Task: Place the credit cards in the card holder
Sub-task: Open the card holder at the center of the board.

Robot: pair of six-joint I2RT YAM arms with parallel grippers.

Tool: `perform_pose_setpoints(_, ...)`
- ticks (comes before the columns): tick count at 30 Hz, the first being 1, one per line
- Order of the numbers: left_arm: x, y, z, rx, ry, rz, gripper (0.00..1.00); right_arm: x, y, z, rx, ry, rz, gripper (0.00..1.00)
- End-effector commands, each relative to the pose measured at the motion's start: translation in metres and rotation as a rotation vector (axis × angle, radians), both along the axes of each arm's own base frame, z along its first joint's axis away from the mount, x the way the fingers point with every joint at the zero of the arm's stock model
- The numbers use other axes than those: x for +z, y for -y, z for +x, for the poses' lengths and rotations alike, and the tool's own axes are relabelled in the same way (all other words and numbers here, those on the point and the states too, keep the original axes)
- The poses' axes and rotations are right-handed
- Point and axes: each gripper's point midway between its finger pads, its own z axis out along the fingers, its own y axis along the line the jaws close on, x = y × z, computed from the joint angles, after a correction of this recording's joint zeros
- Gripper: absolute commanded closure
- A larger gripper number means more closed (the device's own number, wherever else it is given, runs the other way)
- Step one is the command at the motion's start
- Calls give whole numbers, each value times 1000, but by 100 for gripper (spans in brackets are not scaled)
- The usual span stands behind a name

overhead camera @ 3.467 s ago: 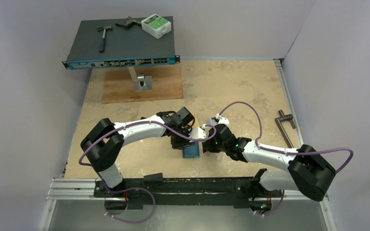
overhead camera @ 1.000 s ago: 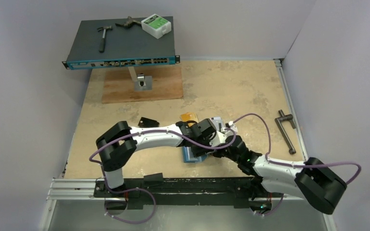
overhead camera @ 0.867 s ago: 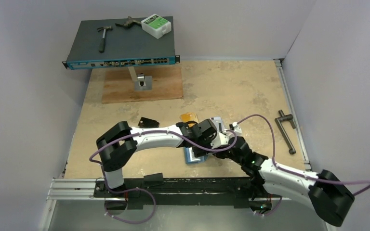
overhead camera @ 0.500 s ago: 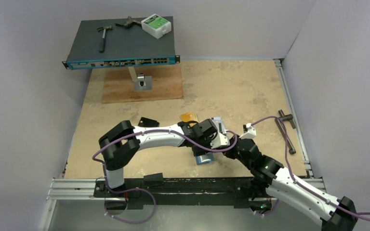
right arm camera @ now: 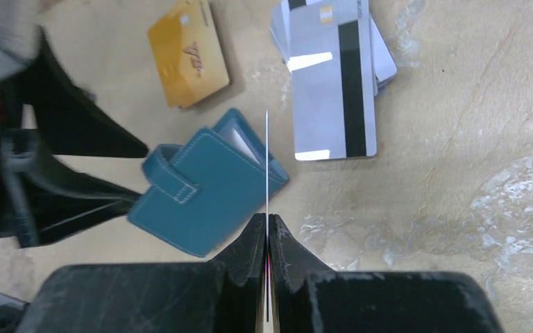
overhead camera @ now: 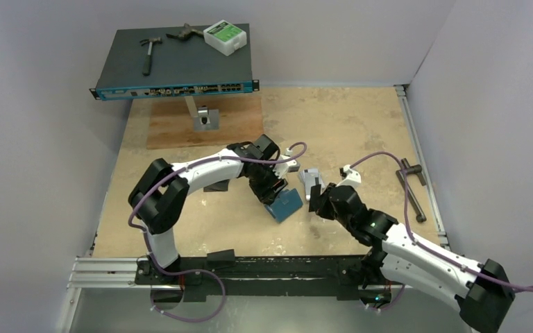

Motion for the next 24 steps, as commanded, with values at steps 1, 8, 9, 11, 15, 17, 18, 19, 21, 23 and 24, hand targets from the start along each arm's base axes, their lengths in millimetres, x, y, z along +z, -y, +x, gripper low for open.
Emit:
perform_pose_setpoints(1, 28, 8, -32, -17, -126, -127, 48, 2, -17, 8, 53, 2, -12, 100)
perform_pose_setpoints(8, 33, 1, -29, 81, -277, -179, 46, -14, -38, 13, 102, -44, -3, 100)
perform_pose_setpoints(9, 32, 0, -25, 114, -302, -186, 46, -13, -39, 13, 103, -42, 4, 100)
perform_pose_setpoints(11, 28, -2, -21, 155, -333, -199, 45, -10, -41, 13, 108, -37, 15, 100)
perform_pose_setpoints(15, 28, 5, -20, 165, -365, -224, 45, -6, -38, 13, 108, -36, -1, 100)
perform_pose_setpoints(17, 30, 7, -20, 175, -388, -243, 45, -4, -37, 12, 110, -41, -16, 100)
perform_pose_setpoints(18, 31, 7, -18, 189, -403, -250, 45, -4, -37, 12, 111, -41, -17, 100)
perform_pose_setpoints(19, 32, 6, -17, 206, -418, -257, 45, -3, -37, 12, 114, -42, -15, 100)
perform_pose_setpoints(21, 30, 4, -14, 244, -461, -264, 46, -5, -40, 9, 128, -55, -11, 100)
perform_pose_setpoints(23, 27, 1, -15, 274, -511, -268, 47, -10, -41, 6, 140, -79, -12, 100)
perform_pose_setpoints(24, 24, 0, -17, 278, -519, -268, 48, -13, -42, 4, 145, -90, -14, 100)
